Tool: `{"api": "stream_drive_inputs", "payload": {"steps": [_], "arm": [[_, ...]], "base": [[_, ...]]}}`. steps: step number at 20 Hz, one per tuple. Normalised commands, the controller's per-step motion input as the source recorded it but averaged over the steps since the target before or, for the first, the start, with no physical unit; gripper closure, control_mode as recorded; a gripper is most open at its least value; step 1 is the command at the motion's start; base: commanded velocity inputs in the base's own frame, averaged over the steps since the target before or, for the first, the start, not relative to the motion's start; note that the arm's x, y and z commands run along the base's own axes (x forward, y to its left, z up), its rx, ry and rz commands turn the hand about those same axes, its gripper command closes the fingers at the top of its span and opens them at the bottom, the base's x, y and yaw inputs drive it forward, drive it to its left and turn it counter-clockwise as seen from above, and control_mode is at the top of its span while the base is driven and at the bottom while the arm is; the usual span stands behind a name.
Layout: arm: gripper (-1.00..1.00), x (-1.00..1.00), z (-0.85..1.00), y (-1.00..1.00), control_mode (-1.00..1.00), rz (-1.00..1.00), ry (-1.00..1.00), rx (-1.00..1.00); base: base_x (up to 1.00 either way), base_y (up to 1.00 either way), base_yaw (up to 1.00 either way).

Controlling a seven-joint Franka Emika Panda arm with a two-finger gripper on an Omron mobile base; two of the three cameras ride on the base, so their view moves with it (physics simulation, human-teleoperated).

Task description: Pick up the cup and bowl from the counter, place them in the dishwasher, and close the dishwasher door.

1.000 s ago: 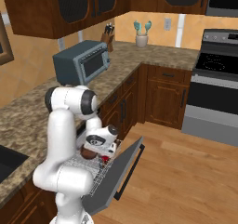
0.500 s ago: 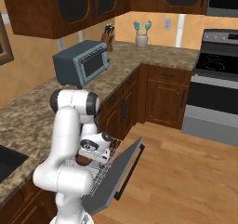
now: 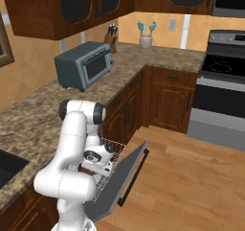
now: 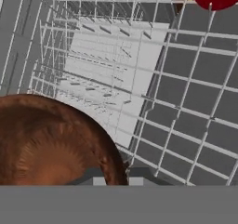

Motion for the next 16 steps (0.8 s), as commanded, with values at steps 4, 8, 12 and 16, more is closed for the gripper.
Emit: {"api": "stream_drive_inputs", "payload": {"steps": [4, 8, 12, 16], "arm": [[1.0, 0.12, -0.65, 0.0, -1.0, 0.02, 0.0, 0.0], [1.0, 0.14, -0.67, 0.0, -1.0, 0.02, 0.0, 0.0], [-1.0, 0.16, -0.57, 0.0, -1.0, 0.01, 0.02, 0.0], [-1.0, -0.03, 0.35, 0.0, -1.0, 0.0, 0.0, 0.1]], "base": [[0.0, 0.0, 0.0], [0.0, 0.0, 0.0], [0.0, 0.0, 0.0], [0.0, 0.0, 0.0]]}}
